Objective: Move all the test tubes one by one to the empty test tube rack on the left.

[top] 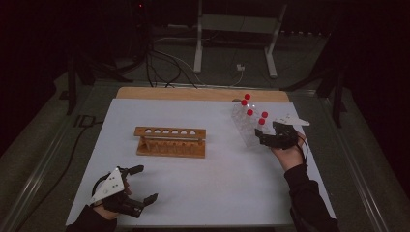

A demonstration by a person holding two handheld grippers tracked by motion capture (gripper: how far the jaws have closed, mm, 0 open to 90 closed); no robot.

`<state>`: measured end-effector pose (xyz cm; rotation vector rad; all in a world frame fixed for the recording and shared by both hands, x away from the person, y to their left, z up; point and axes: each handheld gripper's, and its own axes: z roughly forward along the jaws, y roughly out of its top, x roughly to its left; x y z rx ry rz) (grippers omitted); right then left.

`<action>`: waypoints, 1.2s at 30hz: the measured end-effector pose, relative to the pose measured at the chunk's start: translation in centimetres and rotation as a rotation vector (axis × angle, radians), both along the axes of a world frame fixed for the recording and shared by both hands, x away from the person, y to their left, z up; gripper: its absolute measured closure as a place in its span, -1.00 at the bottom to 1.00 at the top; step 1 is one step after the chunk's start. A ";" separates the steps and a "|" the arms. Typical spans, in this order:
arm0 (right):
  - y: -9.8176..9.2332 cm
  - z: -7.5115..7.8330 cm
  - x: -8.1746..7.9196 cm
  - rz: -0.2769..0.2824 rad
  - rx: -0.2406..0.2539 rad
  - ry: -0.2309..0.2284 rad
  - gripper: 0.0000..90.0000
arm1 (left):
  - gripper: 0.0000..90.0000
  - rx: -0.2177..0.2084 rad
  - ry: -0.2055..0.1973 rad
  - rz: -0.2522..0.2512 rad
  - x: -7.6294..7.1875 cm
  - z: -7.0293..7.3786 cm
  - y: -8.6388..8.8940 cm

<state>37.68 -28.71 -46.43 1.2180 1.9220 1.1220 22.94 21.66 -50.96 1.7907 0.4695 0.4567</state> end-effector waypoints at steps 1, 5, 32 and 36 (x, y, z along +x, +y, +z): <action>0.0 -0.1 0.1 0.003 -0.001 0.008 -0.43 | -0.99 0.001 0.001 0.000 0.0 0.0 0.0; 0.2 -0.5 0.6 0.030 -0.003 0.031 -0.07 | -0.99 0.002 0.000 0.001 0.0 0.0 0.0; 0.8 -0.3 1.5 0.003 -0.019 0.046 0.67 | -0.99 0.010 0.008 0.005 0.1 -0.1 0.0; 0.7 0.5 1.1 0.007 -0.024 0.017 0.67 | -0.99 0.011 0.010 0.006 0.1 -0.1 0.0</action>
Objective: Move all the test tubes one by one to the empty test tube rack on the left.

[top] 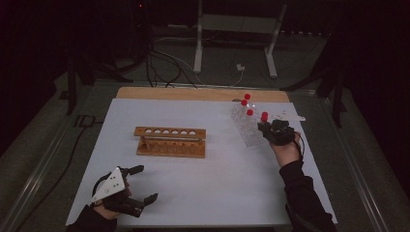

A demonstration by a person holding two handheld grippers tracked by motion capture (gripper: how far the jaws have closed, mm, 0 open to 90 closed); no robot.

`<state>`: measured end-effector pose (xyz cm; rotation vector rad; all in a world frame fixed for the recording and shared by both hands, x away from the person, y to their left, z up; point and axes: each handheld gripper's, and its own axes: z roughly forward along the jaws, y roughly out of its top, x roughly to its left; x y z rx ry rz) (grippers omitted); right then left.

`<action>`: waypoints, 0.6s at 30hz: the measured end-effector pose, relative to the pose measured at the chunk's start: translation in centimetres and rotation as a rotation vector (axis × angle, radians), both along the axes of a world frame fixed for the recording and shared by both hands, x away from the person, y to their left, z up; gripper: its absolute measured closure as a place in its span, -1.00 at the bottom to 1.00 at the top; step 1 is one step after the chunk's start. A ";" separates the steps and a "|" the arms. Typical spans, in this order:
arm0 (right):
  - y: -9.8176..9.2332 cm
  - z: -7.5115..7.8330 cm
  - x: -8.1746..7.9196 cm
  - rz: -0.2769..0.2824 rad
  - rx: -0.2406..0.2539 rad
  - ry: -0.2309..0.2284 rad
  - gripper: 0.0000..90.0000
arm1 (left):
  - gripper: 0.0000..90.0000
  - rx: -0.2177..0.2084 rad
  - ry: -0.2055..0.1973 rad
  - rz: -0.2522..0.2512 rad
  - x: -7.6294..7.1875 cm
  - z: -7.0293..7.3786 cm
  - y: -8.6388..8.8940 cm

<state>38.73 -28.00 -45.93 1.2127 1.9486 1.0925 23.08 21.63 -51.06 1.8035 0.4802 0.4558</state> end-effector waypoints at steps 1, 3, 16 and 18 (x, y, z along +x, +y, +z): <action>0.1 0.2 -0.1 0.002 -0.009 -0.012 0.67 | -0.99 0.000 0.001 0.000 0.0 0.0 0.0; 0.2 0.7 -0.4 0.003 -0.016 -0.031 0.67 | -0.99 0.001 0.002 0.000 0.0 0.0 0.0; 0.7 4.2 -2.0 0.033 -0.032 -0.085 0.67 | -0.99 0.005 0.026 -0.032 0.0 0.3 -0.5; 0.9 4.6 -2.2 0.039 -0.038 -0.083 0.67 | -0.99 0.008 0.044 -0.057 0.0 0.6 -0.9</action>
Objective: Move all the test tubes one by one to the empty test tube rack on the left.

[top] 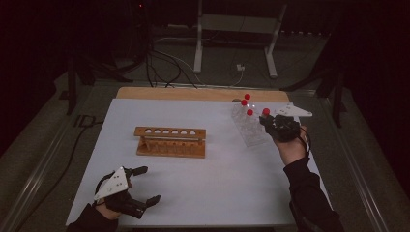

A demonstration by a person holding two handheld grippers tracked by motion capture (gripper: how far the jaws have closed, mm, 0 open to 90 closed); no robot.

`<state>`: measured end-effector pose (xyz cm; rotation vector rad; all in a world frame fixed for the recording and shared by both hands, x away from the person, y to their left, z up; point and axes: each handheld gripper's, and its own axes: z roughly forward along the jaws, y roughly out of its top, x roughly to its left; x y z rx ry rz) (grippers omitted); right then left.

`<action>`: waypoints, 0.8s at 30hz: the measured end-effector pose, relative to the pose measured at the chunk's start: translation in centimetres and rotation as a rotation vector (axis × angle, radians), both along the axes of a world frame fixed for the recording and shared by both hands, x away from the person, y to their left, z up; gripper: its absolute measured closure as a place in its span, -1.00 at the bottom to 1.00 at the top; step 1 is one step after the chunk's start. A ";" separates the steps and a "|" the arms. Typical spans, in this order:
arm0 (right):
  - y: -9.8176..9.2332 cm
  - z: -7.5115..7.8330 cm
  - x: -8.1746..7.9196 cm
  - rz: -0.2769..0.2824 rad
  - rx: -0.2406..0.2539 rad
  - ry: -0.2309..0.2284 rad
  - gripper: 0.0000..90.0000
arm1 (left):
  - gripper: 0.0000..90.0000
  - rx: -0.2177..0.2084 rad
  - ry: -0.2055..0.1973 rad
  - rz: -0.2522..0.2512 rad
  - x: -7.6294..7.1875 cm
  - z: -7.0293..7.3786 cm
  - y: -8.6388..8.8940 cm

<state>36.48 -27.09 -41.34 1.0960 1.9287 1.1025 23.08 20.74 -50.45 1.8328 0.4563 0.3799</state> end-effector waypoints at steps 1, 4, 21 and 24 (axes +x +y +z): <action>0.1 0.1 -0.1 0.007 0.006 0.002 0.67 | -0.99 0.008 -0.001 0.000 -0.1 0.1 -0.2; 0.5 0.3 -0.5 0.025 -0.004 0.006 0.67 | -0.99 0.025 0.008 -0.014 -0.1 0.6 -0.7; 4.2 -0.6 -3.7 0.205 -0.007 0.048 0.67 | -0.99 0.002 0.023 -0.066 1.3 4.5 -2.6; 5.1 -1.3 -4.3 0.238 -0.011 0.060 0.67 | -0.99 0.011 0.024 -0.074 1.6 4.9 -3.1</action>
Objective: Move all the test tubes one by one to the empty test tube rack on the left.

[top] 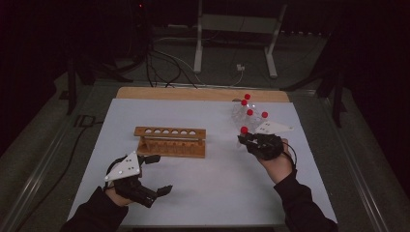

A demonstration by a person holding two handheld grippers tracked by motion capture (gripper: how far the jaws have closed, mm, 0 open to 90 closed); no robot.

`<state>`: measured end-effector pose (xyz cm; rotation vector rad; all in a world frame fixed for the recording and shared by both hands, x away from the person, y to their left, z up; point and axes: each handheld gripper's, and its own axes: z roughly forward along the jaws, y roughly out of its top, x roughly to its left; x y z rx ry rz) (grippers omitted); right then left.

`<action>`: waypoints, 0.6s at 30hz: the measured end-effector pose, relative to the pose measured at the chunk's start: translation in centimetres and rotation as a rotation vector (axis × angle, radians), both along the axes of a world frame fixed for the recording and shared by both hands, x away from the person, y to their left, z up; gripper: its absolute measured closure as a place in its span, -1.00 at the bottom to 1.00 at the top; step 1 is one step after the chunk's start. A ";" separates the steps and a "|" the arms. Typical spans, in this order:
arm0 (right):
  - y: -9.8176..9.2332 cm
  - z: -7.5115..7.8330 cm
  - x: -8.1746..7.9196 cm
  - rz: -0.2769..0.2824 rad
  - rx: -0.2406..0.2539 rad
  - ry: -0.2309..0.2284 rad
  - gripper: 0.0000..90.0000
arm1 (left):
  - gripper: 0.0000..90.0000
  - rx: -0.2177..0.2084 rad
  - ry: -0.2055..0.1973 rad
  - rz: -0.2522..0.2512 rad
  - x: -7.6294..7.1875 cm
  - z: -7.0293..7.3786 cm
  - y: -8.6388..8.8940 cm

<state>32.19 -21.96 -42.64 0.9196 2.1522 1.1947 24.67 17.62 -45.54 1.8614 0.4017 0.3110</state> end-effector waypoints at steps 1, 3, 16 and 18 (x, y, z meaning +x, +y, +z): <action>0.3 -0.2 -0.2 0.010 -0.005 0.005 0.67 | -0.99 -0.002 0.001 -0.008 0.1 0.2 -0.2; 0.8 -0.6 -0.6 0.031 -0.003 0.013 0.67 | -0.99 0.005 -0.002 -0.024 0.4 0.7 -0.7; 4.3 -2.2 -3.0 0.166 -0.033 0.051 0.67 | -0.97 0.003 -0.001 -0.067 1.5 2.0 -3.6; 4.6 -2.3 -3.2 0.180 -0.038 0.052 0.67 | -0.97 0.000 0.002 -0.076 1.7 2.2 -4.1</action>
